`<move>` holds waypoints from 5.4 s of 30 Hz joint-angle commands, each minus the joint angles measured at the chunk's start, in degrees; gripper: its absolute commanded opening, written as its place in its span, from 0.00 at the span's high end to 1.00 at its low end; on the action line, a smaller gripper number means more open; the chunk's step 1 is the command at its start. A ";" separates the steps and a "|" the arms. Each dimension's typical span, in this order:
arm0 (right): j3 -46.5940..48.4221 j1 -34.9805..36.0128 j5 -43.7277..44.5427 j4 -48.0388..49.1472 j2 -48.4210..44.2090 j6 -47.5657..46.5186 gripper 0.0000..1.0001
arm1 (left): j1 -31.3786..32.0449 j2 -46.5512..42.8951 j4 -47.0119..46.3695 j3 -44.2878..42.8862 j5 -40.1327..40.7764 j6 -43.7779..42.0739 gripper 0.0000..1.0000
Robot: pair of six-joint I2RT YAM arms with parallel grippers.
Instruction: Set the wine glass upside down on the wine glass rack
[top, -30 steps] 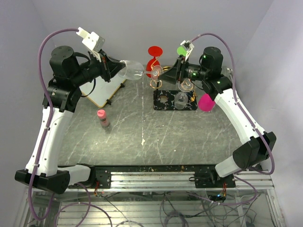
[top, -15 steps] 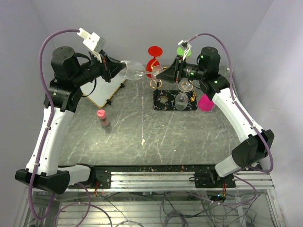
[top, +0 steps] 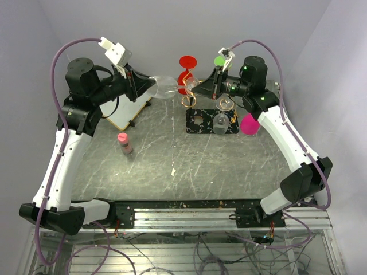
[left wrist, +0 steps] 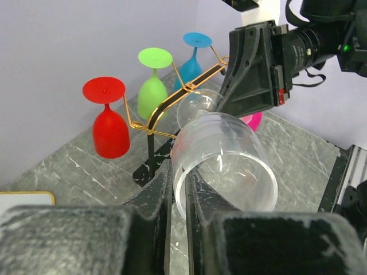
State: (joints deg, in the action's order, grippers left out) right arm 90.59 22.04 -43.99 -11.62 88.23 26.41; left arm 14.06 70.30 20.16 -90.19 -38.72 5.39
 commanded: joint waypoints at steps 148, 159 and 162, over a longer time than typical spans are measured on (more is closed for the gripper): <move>10.08 29.17 85.15 -14.31 10.38 -81.08 1.00 | -4.79 -4.47 3.57 0.76 26.51 -7.10 0.01; 8.10 29.15 83.49 -16.41 8.09 -81.03 1.00 | -5.44 -3.87 3.07 0.88 25.71 -6.45 0.01; 7.75 29.19 83.10 -17.20 7.51 -80.97 1.00 | -5.60 -3.69 2.91 0.94 25.50 -6.41 0.01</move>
State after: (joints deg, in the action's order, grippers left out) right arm 98.74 51.44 39.11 -28.73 98.76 -54.50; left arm 9.28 66.41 25.12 -89.52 -11.75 -1.48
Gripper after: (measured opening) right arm 0.040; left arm 0.991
